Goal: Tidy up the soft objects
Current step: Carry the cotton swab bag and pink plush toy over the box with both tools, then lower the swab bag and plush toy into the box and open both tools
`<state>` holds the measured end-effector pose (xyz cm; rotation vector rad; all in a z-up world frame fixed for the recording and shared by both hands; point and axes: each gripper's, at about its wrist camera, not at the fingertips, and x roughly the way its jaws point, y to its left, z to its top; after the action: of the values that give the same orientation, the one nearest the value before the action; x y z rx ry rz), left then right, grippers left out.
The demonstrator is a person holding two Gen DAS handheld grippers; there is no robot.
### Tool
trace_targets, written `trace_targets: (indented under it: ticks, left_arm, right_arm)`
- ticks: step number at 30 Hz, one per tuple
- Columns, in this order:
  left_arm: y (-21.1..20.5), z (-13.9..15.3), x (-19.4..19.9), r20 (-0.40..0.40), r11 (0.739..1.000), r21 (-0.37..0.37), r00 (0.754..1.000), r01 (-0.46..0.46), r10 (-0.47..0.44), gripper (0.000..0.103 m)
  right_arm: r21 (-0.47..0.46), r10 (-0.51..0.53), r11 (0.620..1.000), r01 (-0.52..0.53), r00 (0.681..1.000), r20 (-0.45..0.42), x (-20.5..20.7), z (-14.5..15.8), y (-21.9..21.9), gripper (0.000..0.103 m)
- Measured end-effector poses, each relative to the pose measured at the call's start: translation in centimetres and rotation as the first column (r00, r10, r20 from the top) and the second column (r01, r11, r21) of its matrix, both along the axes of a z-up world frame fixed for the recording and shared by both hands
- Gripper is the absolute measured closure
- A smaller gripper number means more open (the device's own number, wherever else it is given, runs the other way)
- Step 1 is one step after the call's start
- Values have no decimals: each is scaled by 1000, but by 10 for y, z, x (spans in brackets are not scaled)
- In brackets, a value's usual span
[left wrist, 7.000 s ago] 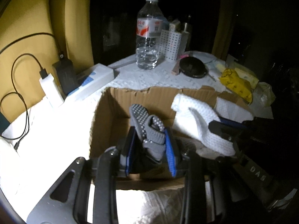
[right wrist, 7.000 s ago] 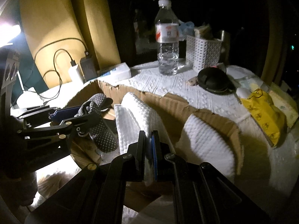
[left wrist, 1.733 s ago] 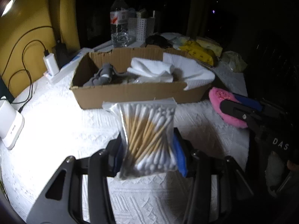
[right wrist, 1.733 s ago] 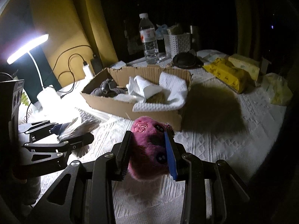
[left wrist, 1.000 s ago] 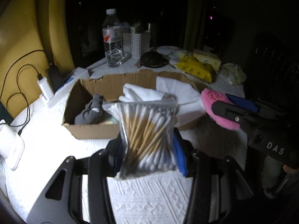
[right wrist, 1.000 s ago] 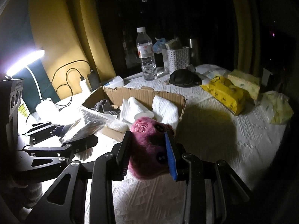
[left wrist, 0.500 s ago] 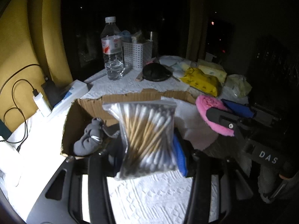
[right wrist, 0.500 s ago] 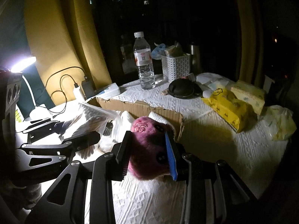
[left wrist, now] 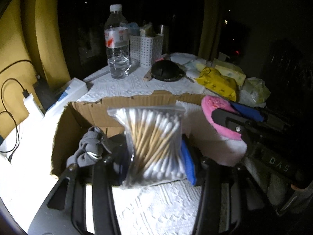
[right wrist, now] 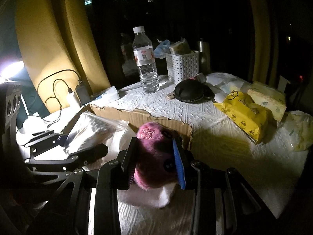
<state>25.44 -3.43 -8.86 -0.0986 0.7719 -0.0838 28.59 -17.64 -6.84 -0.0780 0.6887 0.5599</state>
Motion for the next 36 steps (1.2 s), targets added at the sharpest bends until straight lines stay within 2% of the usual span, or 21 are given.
trace_targets:
  ticks: [7, 13, 21, 26, 29, 31, 32, 36]
  left_arm:
    - [0, -17, 12, -45, 1000, -4, 999, -3, 3, 55]
    - [-2, -23, 16, -65, 1000, 1, 998, -4, 4, 55]
    - [-1, -24, 17, -79, 1000, -7, 997, -6, 6, 52]
    - [-2, -24, 17, -83, 1000, -2, 997, -7, 7, 51]
    - [-1, -23, 16, -81, 1000, -1, 997, -12, 12, 49]
    - [0, -22, 14, -77, 1000, -3, 997, -13, 12, 36]
    - [1, -20, 13, -71, 1000, -8, 997, -13, 12, 34]
    - [1, -14, 9, -55, 1000, -3, 998, -15, 15, 32]
  right_arm:
    - [-16, -9, 1000, 9, 1000, 3, 12, -10, 6, 64]
    - [6, -31, 1000, 31, 999, 26, 12, -8, -3, 47]
    - [-78, -106, 992, 104, 994, -31, 27, -38, -10, 47]
    - [-85, -117, 990, 113, 992, -54, 31, -52, -11, 47]
    - [-86, -120, 989, 116, 992, -45, 29, -48, -10, 47]
    - [-81, -123, 989, 120, 992, -39, 28, -44, -10, 47]
    - [-79, -125, 989, 121, 992, -37, 27, -41, -10, 47]
    - [-71, -129, 989, 127, 991, -24, 19, -33, -11, 47]
